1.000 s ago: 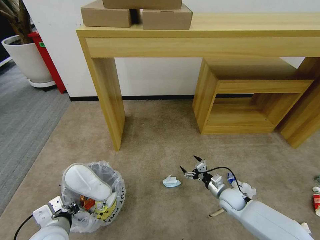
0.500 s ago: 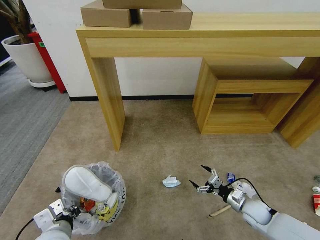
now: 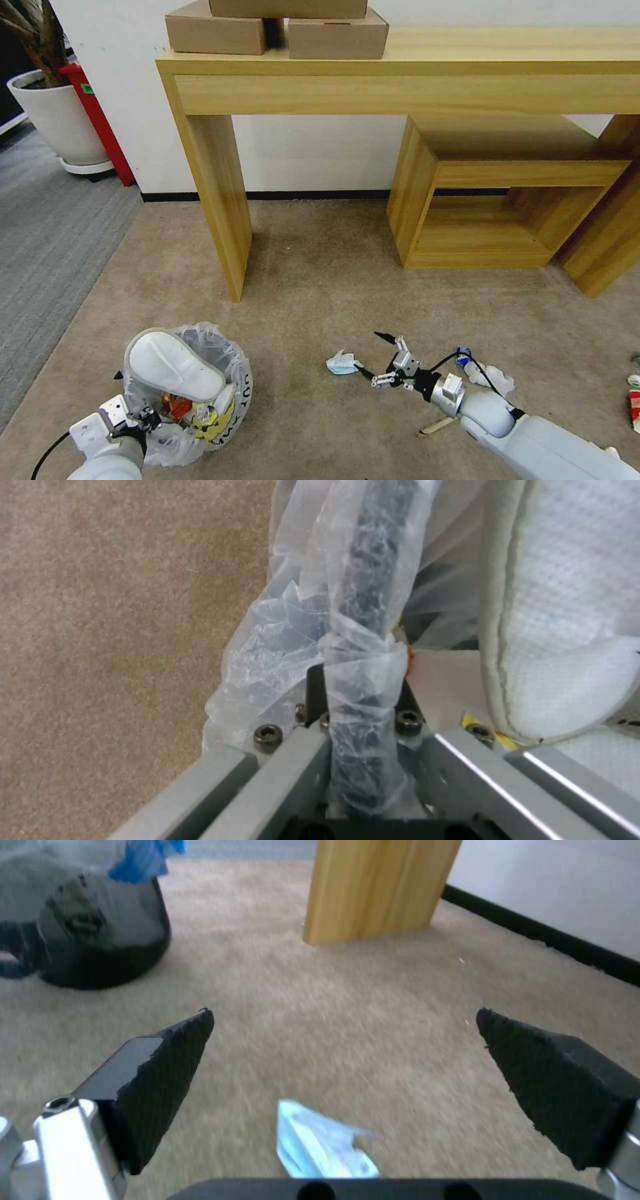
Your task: Pick up the trash bin and place the garbage on the floor into it.
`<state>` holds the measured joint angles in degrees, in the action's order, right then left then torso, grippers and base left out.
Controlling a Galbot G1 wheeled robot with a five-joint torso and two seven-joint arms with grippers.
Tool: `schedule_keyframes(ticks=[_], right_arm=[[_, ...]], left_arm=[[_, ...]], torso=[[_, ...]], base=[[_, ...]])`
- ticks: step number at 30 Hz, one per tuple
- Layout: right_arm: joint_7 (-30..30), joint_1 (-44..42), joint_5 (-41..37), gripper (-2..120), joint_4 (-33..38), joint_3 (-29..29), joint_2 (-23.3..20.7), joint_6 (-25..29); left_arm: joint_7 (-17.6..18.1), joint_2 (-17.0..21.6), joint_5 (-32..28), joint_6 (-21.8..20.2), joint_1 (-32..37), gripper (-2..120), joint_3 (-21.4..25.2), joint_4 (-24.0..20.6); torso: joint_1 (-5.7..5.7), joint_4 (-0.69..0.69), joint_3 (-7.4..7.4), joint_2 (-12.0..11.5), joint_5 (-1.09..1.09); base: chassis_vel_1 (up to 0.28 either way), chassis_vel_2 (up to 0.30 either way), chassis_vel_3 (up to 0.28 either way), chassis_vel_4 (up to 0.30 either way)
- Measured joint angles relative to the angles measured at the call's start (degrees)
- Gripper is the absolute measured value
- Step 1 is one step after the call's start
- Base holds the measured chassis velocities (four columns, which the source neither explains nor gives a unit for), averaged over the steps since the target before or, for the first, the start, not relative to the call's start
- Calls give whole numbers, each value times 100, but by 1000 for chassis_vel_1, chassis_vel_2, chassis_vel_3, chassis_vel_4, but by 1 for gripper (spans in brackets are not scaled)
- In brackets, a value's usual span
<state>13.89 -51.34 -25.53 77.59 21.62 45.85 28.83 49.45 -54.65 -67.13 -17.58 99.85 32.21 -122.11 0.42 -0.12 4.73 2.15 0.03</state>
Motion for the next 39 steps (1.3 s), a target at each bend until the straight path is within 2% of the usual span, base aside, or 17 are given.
schedule_keyframes(ticks=[19,27,30,39], right_arm=[[-112,92,68,100,-182,265,187,-160],[-337,243,291,100,-735,290,469,-331],[-292,409,328,100,-1290,370,745,-269],[-272,709,399,100,-2168,492,1387,-204]], left_arm=[[3,-69,75,8,-41,0,-114,72],[4,-66,133,11,-33,0,-174,107],[-1,-79,170,12,-1,0,-177,113],[-12,-148,269,13,91,0,-183,116]], torso=[[0,-1,0,1,-1],[0,-1,0,1,0],[0,-1,0,0,-1],[0,-1,0,0,-2]], base=[[0,0,0,0],[0,0,0,0],[0,0,0,0],[0,0,0,0]])
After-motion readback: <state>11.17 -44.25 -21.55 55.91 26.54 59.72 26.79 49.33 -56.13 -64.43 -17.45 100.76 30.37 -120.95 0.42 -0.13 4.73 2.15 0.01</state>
